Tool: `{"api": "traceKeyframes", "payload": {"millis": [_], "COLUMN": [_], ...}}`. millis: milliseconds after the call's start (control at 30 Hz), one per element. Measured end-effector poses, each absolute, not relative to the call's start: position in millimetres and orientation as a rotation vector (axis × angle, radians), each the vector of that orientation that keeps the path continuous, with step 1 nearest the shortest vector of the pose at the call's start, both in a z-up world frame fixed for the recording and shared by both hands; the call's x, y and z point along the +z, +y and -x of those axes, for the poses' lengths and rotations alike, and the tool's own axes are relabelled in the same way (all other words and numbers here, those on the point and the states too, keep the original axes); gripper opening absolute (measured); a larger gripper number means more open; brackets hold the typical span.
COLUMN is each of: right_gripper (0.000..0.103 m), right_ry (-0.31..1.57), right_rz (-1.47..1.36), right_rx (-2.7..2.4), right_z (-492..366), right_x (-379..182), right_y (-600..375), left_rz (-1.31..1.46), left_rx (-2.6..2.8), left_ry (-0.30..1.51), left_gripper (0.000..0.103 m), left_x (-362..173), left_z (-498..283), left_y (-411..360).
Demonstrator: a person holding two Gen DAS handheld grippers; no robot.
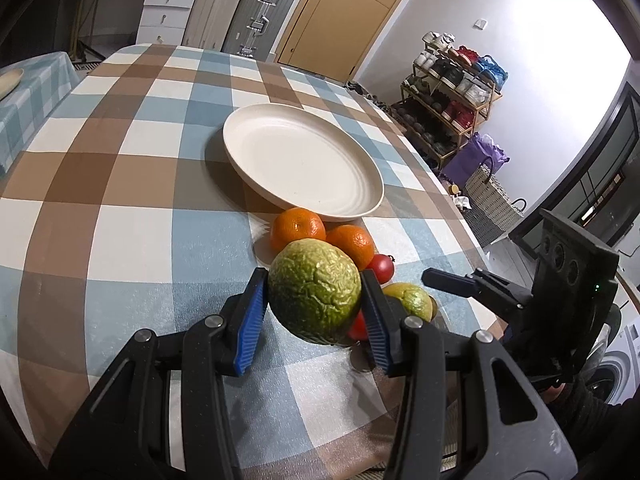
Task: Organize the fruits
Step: 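Grasp the bumpy green fruit with the left tool while the right tool grasps the yellow-green fruit, then carry both green fruits onto the cream plate and lower them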
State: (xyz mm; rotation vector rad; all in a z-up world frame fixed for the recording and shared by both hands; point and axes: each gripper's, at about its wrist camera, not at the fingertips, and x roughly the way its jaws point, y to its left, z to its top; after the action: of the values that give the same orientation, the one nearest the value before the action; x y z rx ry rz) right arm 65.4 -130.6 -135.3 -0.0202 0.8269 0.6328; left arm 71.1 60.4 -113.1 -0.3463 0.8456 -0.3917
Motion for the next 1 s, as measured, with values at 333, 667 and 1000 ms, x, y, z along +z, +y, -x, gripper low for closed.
{"api": "traceKeyframes", "payload": {"millis": [333, 667, 1000], "right_gripper": [0.068, 0.049, 0.049], "right_ry": [0.855, 0.889, 0.821], "right_rz": [0.056, 0.043, -0.141], "right_rx": [0.653, 0.657, 0.721], "right_z": [-66.8, -75.0, -82.6], "right_x": [-138.9, -143.5, -124.6], "right_y": [-120.5, -122.6, -146.5], "left_rz": [0.334, 0.326, 0.335], "left_rx": [-0.395, -0.385, -0.391], "left_ry": [0.843, 0.854, 0.852], "left_gripper": [0.043, 0.043, 0.043], "left_x": [-109.7, -110.1, -99.4], "left_z": [-67.7, -72.8, -96.4], "left_y": [57.6, 56.4, 57.1]}}
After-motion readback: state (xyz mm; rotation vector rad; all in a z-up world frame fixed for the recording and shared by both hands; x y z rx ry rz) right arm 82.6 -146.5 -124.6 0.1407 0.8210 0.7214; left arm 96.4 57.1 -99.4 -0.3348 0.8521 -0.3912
